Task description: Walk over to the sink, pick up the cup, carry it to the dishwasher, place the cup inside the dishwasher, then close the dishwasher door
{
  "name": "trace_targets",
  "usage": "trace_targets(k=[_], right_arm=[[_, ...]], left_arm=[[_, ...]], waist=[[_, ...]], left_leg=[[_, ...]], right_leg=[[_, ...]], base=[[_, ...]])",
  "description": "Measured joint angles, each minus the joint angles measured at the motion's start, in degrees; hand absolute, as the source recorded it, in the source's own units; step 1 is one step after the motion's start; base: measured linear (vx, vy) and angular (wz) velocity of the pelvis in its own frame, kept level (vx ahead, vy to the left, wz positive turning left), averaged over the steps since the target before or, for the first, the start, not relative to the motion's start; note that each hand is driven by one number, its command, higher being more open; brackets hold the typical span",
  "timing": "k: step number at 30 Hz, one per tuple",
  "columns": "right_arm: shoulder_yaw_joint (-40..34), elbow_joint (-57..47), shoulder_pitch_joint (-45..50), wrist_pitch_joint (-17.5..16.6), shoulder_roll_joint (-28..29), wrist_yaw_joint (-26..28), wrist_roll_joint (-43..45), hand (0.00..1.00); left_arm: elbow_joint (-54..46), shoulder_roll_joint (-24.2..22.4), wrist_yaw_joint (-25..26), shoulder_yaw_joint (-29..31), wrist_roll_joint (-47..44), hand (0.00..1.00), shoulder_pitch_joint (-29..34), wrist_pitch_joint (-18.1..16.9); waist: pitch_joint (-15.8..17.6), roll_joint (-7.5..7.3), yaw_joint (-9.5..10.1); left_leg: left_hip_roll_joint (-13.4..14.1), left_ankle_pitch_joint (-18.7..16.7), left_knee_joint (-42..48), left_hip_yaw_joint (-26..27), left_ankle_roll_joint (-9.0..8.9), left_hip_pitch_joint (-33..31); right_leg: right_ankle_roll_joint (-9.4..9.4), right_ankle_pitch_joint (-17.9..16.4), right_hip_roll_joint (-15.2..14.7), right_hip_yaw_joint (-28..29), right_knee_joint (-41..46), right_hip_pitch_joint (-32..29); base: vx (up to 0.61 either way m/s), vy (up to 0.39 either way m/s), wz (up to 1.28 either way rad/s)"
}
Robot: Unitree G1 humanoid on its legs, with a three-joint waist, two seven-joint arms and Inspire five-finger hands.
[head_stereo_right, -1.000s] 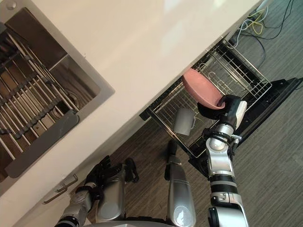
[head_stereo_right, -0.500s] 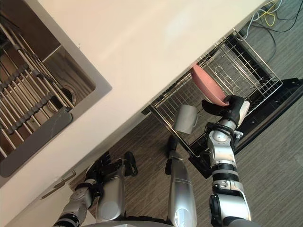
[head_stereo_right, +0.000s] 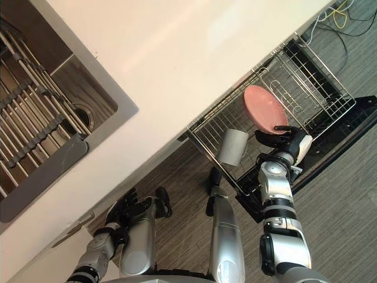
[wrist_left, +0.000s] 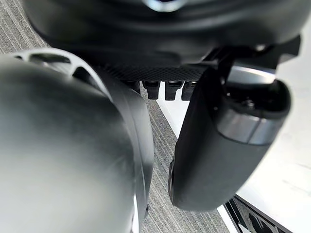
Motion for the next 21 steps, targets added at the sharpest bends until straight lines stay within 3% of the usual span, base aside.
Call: trace_targets(k=[5, 14, 21], right_arm=[[0.37, -1.22, 0.80, -0.32, 0.24, 1.27, -0.13, 1.00], [2.03, -14.56, 9.51, -0.39, 5.40, 2.21, -2.81, 1.00], [2.91, -13.24, 18.31, 5.74, 9.65, 8.50, -6.39, 1.00]], left_arm=[[0.00, -0.11, 0.00, -0.01, 0.01, 1.00, 0.00, 0.31], [0.06, -0.86, 0.06, -0.02, 0.15, 1.00, 0.29, 1.15], [1.22, -1.67, 0.04, -0.15, 1.38, 1.00, 1.11, 1.74]], waist=[[0.00, 0.00, -0.04], [-0.28, -0.04, -0.29], [-4.95, -2.59, -0.65]], left_leg=[[-0.32, 0.46, -1.11, -0.35, -0.15, 1.10], [-1.38, 2.65, -7.35, 0.25, -1.16, 8.49], [-2.08, 4.65, -13.00, 0.13, -2.06, 14.17]], right_leg=[[0.23, 0.27, -0.08, -0.51, -1.18, 1.49], [0.21, 0.58, -0.17, -1.17, -4.86, 7.98], [0.08, 0.99, 0.15, -2.29, -8.89, 13.55]], base=[[0.03, 0.012, 0.05], [0.06, 0.000, 0.02], [0.06, -0.017, 0.05]])
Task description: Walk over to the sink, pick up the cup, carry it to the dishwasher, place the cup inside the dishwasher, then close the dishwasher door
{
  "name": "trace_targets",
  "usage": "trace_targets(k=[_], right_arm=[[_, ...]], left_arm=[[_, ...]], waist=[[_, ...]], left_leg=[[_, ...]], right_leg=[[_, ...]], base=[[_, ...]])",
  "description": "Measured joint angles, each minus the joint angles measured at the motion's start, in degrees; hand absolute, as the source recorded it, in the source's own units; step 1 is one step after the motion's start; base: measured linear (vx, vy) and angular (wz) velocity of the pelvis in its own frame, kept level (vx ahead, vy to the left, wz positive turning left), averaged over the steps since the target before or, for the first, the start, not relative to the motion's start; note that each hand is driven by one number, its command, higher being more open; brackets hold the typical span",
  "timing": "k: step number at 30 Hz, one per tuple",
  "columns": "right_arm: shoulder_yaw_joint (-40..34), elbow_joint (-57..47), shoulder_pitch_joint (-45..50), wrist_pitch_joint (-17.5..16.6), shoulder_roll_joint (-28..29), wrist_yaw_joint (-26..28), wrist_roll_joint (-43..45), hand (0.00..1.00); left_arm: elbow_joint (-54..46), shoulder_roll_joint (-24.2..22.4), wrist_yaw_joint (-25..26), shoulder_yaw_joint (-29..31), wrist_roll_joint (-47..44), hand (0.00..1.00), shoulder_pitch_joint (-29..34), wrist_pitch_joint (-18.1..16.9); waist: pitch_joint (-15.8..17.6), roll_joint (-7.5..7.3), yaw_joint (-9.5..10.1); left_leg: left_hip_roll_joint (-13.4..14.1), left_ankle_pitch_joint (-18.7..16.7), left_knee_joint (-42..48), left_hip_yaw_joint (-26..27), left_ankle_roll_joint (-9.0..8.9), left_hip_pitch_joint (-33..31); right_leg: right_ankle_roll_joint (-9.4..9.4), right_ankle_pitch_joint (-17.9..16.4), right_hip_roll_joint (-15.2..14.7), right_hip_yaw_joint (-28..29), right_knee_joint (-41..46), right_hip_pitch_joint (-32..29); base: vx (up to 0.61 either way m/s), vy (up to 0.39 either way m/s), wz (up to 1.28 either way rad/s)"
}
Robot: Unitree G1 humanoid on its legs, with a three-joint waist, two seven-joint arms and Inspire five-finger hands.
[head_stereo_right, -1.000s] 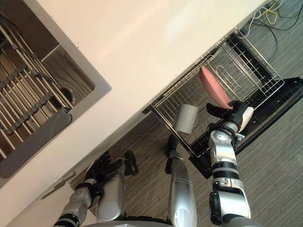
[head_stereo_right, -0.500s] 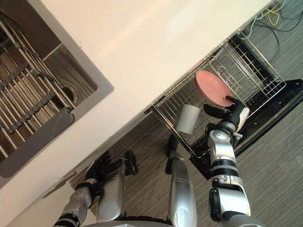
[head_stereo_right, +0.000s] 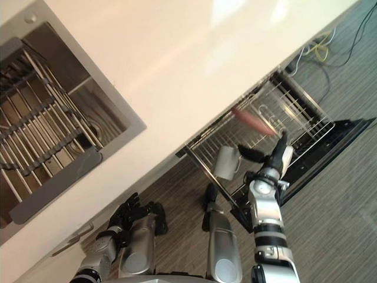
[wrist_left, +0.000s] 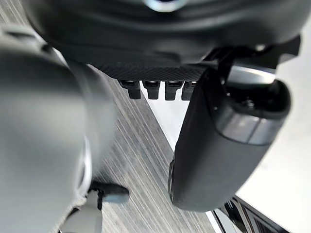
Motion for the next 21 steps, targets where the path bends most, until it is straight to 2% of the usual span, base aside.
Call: trace_targets(k=[5, 9, 13, 15, 18, 21], right_arm=[[0.44, 8.46, 3.53, 0.46, 0.59, 4.42, -0.14, 1.00], [0.35, 11.18, 3.55, 0.33, 0.57, 6.28, -0.65, 1.00], [0.38, 11.00, 5.13, -0.80, 0.58, 7.50, -2.71, 1.00], [0.39, 8.72, 6.92, -1.25, 0.62, 8.54, -5.08, 1.00], [0.63, -1.63, 12.15, -3.16, 0.60, 10.76, -9.79, 1.00], [0.53, -7.18, 14.64, -4.80, 0.27, 12.15, -11.86, 1.00]], left_arm=[[3.69, -0.99, -0.52, -0.03, 2.14, 1.00, 0.23, 0.96], [4.69, -0.57, -1.23, 0.05, 3.41, 1.00, 0.23, 2.09], [5.77, -0.07, -1.72, 0.08, 4.56, 1.00, 0.53, 2.60], [6.04, 0.15, -1.74, 0.12, 4.63, 1.00, 1.22, 2.75], [6.25, 0.48, -1.75, 0.24, 6.23, 1.00, 3.36, 2.77], [6.82, 0.47, -1.81, 0.30, 7.06, 1.00, 4.45, 2.81]], waist=[[-5.49, -0.91, -0.55], [-6.15, -1.57, -1.18], [-7.17, -2.16, -1.25], [-8.28, -2.51, -1.52], [-9.89, -2.84, -3.00], [-11.29, -2.89, -3.58]], left_leg=[[-1.38, 1.08, -3.44, -1.05, 0.00, 2.52], [-2.50, 1.32, -4.55, -0.94, 0.31, 4.45], [-3.25, 1.36, -5.71, -0.45, 0.38, 6.61], [-3.42, 1.36, -6.23, -0.20, 0.39, 7.23], [-3.84, 1.37, -8.29, 0.71, 0.40, 10.11], [-4.18, 1.38, -9.61, 2.11, 0.41, 12.39]], right_leg=[[0.62, 2.17, -0.18, -1.21, -6.17, 4.87], [1.11, 4.34, -0.25, -0.97, -10.52, 8.40], [1.50, 5.06, -0.53, -0.53, -12.39, 10.65], [1.58, 5.17, -0.55, -0.32, -12.93, 11.18], [1.76, 5.32, -0.50, 0.32, -14.23, 13.31], [1.91, 5.42, -0.44, 1.47, -14.90, 14.50]], base=[[0.04, 0.016, 0.15], [0.00, 0.023, 0.02], [0.00, 0.034, -0.04], [0.02, 0.009, -0.07], [0.03, 0.008, -0.12], [0.04, 0.019, -0.21]])
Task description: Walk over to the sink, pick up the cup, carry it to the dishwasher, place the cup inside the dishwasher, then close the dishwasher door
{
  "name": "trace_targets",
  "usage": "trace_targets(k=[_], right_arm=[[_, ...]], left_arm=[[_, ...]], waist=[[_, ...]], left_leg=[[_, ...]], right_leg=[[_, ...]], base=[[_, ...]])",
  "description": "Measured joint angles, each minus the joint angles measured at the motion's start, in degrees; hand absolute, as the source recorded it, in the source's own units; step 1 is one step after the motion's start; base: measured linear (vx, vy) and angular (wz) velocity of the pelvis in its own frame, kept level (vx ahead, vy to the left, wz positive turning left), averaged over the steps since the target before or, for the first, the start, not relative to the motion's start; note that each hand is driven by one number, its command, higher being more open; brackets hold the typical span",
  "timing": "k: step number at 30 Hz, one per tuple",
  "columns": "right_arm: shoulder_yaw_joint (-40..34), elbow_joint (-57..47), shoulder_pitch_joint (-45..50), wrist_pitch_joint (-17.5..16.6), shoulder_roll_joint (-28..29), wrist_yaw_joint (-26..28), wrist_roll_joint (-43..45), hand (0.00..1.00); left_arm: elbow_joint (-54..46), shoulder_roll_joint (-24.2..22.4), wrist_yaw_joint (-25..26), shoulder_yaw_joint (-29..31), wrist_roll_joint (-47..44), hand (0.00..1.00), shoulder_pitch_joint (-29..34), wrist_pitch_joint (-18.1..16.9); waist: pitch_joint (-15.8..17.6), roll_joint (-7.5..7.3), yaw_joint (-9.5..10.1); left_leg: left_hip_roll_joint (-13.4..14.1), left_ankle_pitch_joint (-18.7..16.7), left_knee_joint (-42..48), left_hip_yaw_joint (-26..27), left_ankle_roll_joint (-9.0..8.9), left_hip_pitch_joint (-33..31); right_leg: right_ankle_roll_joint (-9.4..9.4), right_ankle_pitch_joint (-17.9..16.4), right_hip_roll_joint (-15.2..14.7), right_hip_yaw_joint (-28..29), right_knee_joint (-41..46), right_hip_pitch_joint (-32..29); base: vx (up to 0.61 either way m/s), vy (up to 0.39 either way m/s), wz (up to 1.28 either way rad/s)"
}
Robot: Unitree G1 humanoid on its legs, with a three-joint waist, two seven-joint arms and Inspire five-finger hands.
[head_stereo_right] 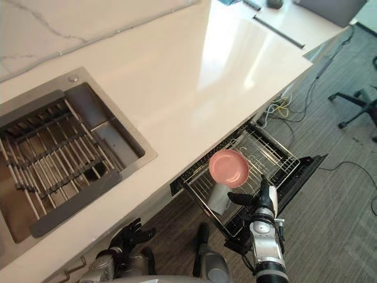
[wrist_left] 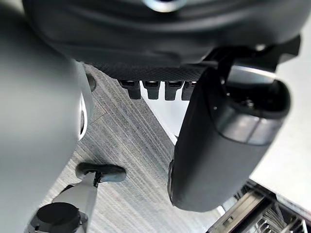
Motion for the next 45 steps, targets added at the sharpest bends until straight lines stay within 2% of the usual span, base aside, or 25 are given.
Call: trace_targets(k=[6, 10, 15, 20, 25, 28, 29, 33, 36, 40, 43, 45], right_arm=[[-0.75, -9.13, 3.17, -4.74, -0.66, 4.56, -0.01, 1.00], [-1.27, -13.23, 3.40, -6.64, -0.73, 4.67, 0.53, 1.00], [-9.72, -14.01, 4.17, -7.23, -0.77, 4.18, 3.76, 1.00], [-15.70, -13.52, 7.16, -7.33, -0.67, 2.90, 12.30, 1.00], [-18.73, -11.96, 11.73, -10.92, 2.45, 3.70, 23.01, 1.00], [-18.79, -11.62, 13.93, -13.25, 5.50, 7.45, 30.08, 1.00], [-18.87, -11.12, 14.98, -13.66, 6.48, 10.22, 34.32, 1.00], [-17.99, -5.62, 16.04, -13.71, 7.35, 18.39, 44.92, 1.00], [-16.60, -1.12, 15.98, -14.16, 7.43, 20.68, 47.93, 1.00], [-16.19, 4.59, 15.62, -15.02, 8.00, 20.78, 48.45, 1.00], [-16.21, 7.23, 15.45, -16.01, 8.55, 18.67, 48.41, 1.00], [-16.26, 9.30, 14.49, -16.39, 8.56, 13.73, 47.01, 1.00]], left_arm=[[1.32, 0.01, -0.53, 1.72, 1.36, 1.00, 2.26, -0.10], [1.74, -0.11, -1.05, 3.22, 1.66, 1.00, 3.03, -0.19], [2.79, -1.23, -2.20, 5.63, 2.01, 1.00, 3.58, -0.18], [3.74, -2.54, -2.61, 8.93, 3.16, 1.00, 4.39, -0.14], [3.79, -4.00, -2.63, 11.63, 4.07, 1.00, 5.18, 0.30], [3.00, -4.78, -2.57, 13.15, 4.20, 1.00, 5.82, 0.48], [2.29, -5.09, -2.58, 13.42, 4.39, 1.00, 6.24, 0.48], [1.56, -5.74, -2.91, 13.45, 5.36, 1.00, 7.01, 0.52], [1.55, -5.98, -2.95, 13.43, 5.97, 1.00, 7.03, 0.51], [1.45, -6.32, -3.50, 13.31, 6.31, 1.00, 7.01, 0.40], [1.40, -6.45, -3.78, 13.01, 6.30, 1.00, 6.88, 0.40], [1.37, -6.36, -4.00, 12.56, 6.27, 1.00, 6.78, 0.40]], waist=[[-1.78, 0.23, -1.03], [-2.40, 0.30, -2.05], [-3.58, 1.28, -2.41], [-4.26, 2.09, -3.97], [-4.88, 2.83, -5.04], [-5.22, 2.98, -5.04], [-5.28, 3.01, -5.04], [-6.55, 3.64, -4.90], [-7.49, 3.83, -4.07], [-8.09, 4.06, -3.17], [-8.15, 4.24, -2.51], [-8.14, 4.26, -2.23]], left_leg=[[-0.79, 0.04, -2.41, 1.57, 0.06, 4.47], [-0.95, 0.05, -2.59, 1.83, 0.08, 5.41], [-0.98, 0.07, -3.41, 2.78, 0.12, 6.96], [-0.97, 0.12, -4.42, 3.84, 0.13, 8.40], [-0.41, 0.34, -5.38, 5.26, -0.22, 10.42], [-0.21, 0.55, -6.09, 6.49, -0.38, 11.39], [-0.08, 0.62, -6.33, 6.89, -0.45, 11.79], [0.54, 0.70, -6.55, 7.15, -0.81, 12.70], [0.90, 0.73, -6.57, 7.14, -1.01, 12.78], [1.28, 0.85, -6.91, 6.76, -1.24, 13.23], [1.35, 1.01, -7.34, 6.73, -1.47, 13.29], [1.44, 1.12, -7.52, 6.60, -1.64, 13.28]], right_leg=[[0.24, 0.14, -0.06, 1.41, -0.94, 2.99], [0.24, 0.13, -0.13, 1.70, -0.95, 3.74], [0.23, 0.13, 0.07, 2.60, -0.95, 4.43], [0.22, 0.11, 0.40, 3.60, -0.95, 4.91], [0.08, 0.01, 0.67, 4.41, -0.95, 5.91], [-0.47, -0.36, 1.01, 5.16, -0.95, 5.99], [-0.69, -0.51, 1.17, 5.28, -0.94, 6.17], [-0.99, -0.86, 1.67, 4.93, -0.95, 7.05], [-1.16, -1.08, 1.96, 4.67, -0.95, 7.21], [-1.23, -1.54, 2.19, 3.91, -0.95, 7.85], [-1.23, -1.72, 2.23, 3.64, -0.95, 7.86], [-1.23, -1.89, 2.25, 3.29, -0.95, 7.91]], base=[[0.00, 0.022, -0.13], [-0.03, -0.002, -0.03], [-0.04, -0.017, -0.08], [-0.03, -0.019, -0.13], [-0.03, -0.024, -0.13], [-0.04, -0.031, -0.18], [-0.03, -0.035, -0.07], [-0.01, -0.027, -0.01], [0.00, 0.000, 0.00], [-0.01, -0.028, 0.08], [-0.01, -0.012, 0.03], [-0.01, -0.019, 0.07]])
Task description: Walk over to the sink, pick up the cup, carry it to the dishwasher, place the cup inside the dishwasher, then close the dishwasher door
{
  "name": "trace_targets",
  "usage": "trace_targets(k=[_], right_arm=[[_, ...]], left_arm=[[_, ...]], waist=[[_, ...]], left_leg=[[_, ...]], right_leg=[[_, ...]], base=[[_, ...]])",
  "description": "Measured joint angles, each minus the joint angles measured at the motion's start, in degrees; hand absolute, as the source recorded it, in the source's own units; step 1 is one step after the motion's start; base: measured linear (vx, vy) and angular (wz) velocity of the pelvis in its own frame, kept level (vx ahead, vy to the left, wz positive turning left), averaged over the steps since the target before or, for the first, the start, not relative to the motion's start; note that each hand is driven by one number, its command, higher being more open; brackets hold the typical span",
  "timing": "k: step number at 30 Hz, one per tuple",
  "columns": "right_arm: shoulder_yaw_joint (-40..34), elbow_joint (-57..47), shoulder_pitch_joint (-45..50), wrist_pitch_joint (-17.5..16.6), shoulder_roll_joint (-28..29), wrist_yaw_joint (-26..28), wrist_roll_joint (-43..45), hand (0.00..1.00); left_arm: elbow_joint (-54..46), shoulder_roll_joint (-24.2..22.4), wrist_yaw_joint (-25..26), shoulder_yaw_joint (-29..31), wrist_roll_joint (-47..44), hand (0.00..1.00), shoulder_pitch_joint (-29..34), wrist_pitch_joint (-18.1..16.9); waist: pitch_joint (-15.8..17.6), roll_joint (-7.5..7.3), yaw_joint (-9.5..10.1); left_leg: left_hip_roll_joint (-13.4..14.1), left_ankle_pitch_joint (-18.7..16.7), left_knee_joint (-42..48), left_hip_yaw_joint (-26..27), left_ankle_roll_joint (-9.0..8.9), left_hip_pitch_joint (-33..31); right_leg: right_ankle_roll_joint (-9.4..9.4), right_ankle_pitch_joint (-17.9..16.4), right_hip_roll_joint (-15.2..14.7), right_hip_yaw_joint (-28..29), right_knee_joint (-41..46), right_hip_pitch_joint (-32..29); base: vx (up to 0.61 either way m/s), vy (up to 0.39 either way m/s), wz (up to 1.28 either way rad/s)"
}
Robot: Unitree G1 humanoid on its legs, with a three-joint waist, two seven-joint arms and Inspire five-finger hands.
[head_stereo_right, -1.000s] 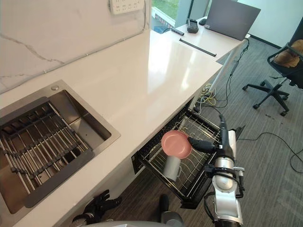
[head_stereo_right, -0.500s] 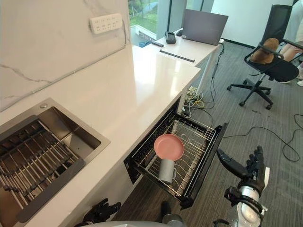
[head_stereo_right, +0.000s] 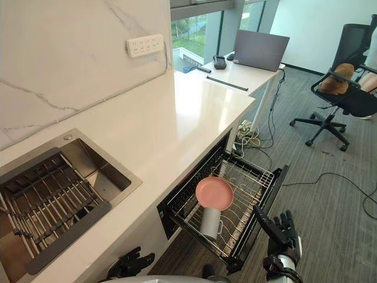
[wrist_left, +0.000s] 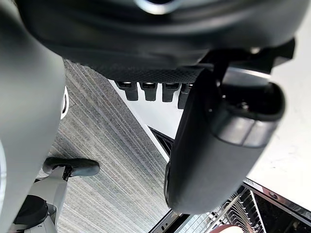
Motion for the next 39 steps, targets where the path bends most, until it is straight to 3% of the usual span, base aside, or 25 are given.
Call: trace_targets(k=[6, 8, 11, 20, 30, 33, 39], right_arm=[[-0.18, 2.28, -1.16, -1.88, 0.30, -9.79, -4.68, 1.00], [-0.22, 2.28, -1.13, -2.44, 0.40, -10.28, -4.68, 1.00], [-0.22, 2.28, -1.15, -3.06, 0.77, -9.28, -4.64, 1.00], [1.93, 3.80, -1.32, -3.03, 0.90, 0.85, -4.02, 1.00], [4.54, 9.87, -3.17, -3.05, -2.03, 1.93, -1.48, 1.00], [4.67, 13.05, -4.48, -3.08, -2.64, 1.93, -0.66, 1.00], [8.36, 13.67, -5.63, -5.03, -3.72, 2.90, 0.98, 1.00]], left_arm=[[-0.07, 0.26, -0.14, -1.64, -0.05, 1.00, -0.21, -0.01], [-0.08, 0.25, -0.21, -1.67, -0.06, 1.00, -0.22, -0.01], [-0.10, 0.25, -0.24, -1.82, -0.06, 1.00, -0.31, -0.01], [-0.13, 0.57, -0.15, -4.01, -0.04, 1.00, -0.82, -0.86], [0.46, 1.11, 0.25, -6.44, -0.64, 1.00, -1.53, -1.48], [1.43, 1.10, 0.37, -6.64, -1.18, 1.00, -2.40, -1.48], [2.12, 1.57, 1.06, -7.86, -1.24, 1.00, -3.41, -1.81]], waist=[[0.15, 0.24, 0.37], [0.17, 0.27, 0.37], [0.41, 0.31, 0.41], [0.66, 0.40, 1.79], [1.76, 0.79, 2.03], [1.96, 0.86, 2.89], [3.80, 0.69, 3.00]], left_leg=[[0.31, 0.07, -0.38, -0.37, -0.17, -0.05], [0.41, 0.06, -0.45, -0.37, -0.22, -0.04], [0.73, 0.03, -0.48, -0.32, -0.38, 0.29], [1.53, -0.12, -0.36, -0.22, -0.86, 0.67], [1.31, 0.16, -0.88, -1.52, -1.06, 0.18], [1.18, 0.55, -1.13, -2.28, -1.15, -0.11], [0.62, 1.81, -2.31, -4.31, -1.22, -0.33]], right_leg=[[0.22, -0.38, 0.22, -0.61, 0.01, 0.08], [0.30, -0.42, 0.31, -0.67, 0.02, 0.08], [0.53, -0.76, 0.60, -0.71, 0.75, 0.06], [0.17, -1.55, 1.42, -0.77, 1.59, 0.05], [0.23, -1.63, 1.23, -1.83, 1.34, 0.06], [0.28, -1.58, 1.13, -2.38, 0.99, 0.09], [0.24, -1.51, 0.81, -4.18, 0.44, 0.72]], base=[[-0.01, -0.017, 0.05], [0.00, 0.000, 0.00], [0.00, 0.000, 0.00], [-0.01, -0.010, 0.00], [-0.02, -0.012, 0.05], [-0.01, -0.019, 0.11], [-0.03, -0.021, 0.16]])
